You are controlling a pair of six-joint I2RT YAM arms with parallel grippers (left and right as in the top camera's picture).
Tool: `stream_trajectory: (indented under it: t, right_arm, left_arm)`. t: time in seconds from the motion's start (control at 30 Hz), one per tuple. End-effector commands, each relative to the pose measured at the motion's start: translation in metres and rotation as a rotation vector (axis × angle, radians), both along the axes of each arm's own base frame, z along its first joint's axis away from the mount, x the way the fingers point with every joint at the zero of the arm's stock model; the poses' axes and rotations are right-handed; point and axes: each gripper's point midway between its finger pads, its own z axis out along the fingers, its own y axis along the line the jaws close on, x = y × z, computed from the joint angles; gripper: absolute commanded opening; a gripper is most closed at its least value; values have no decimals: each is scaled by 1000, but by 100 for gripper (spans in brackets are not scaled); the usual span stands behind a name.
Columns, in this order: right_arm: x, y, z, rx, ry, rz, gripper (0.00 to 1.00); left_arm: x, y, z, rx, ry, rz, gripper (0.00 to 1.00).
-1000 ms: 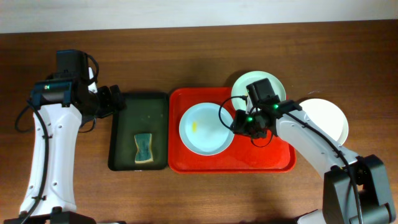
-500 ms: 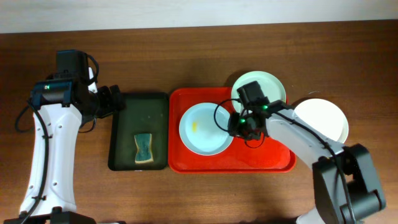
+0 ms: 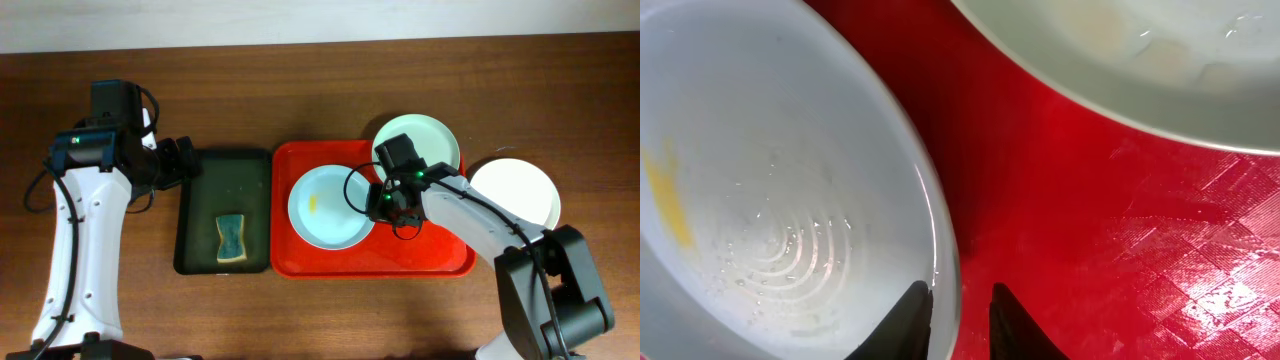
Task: Clean dirty plates on tray and stack at the side
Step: 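Grip the rim of the blue plate with the right gripper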
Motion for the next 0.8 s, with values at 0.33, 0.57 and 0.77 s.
stream_trajectory:
  t: [0.33, 0.57, 0.77]
  right_arm:
    - [-2, -1, -6, -16, 9, -3, 16]
    - [-3, -1, -9, -15, 8, -3, 16]
    - [-5, -2, -13, -16, 9, -3, 17]
  left_arm:
    - [1, -1, 3, -9, -8, 8, 99]
    - [1, -1, 3, -9, -8, 8, 99]
    - [1, -1, 3, -9, -8, 8, 99]
